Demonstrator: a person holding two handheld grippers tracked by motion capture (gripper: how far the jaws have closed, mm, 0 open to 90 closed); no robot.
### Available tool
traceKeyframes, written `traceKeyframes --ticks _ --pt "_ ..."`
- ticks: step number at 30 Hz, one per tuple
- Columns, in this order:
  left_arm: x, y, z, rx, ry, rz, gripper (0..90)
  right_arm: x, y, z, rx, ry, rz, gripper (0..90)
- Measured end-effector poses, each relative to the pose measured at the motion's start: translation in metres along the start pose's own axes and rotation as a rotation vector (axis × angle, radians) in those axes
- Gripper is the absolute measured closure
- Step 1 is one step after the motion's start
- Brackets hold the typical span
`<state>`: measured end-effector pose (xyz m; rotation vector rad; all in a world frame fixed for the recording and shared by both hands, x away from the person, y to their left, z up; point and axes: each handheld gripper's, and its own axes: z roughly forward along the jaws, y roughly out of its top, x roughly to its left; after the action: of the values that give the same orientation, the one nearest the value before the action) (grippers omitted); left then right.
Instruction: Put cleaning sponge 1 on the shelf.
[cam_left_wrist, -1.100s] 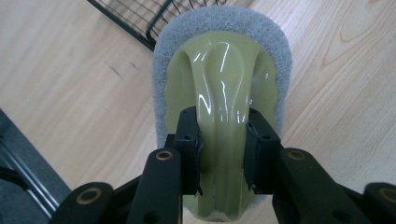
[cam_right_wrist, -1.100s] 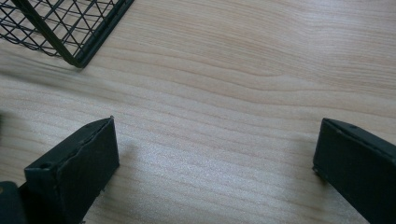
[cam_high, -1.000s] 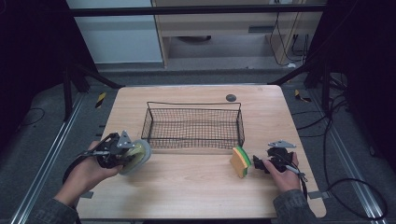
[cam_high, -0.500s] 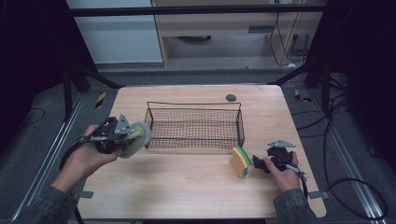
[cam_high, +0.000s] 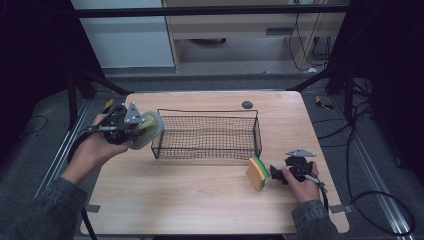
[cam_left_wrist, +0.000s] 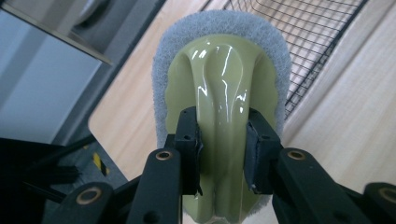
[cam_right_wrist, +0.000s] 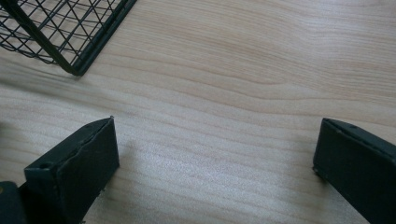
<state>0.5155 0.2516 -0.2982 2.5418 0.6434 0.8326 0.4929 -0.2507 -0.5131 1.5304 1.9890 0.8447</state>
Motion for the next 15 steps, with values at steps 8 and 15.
traceKeyframes --ticks 8,15 --pt "0.010 0.020 0.006 -0.033 -0.005 0.080 70.0 0.004 0.001 0.001 0.003 -0.008 0.017 0.7" --pt "0.010 0.028 0.019 -0.048 0.018 0.082 70.1 0.004 0.001 0.001 0.002 -0.007 0.018 0.7"
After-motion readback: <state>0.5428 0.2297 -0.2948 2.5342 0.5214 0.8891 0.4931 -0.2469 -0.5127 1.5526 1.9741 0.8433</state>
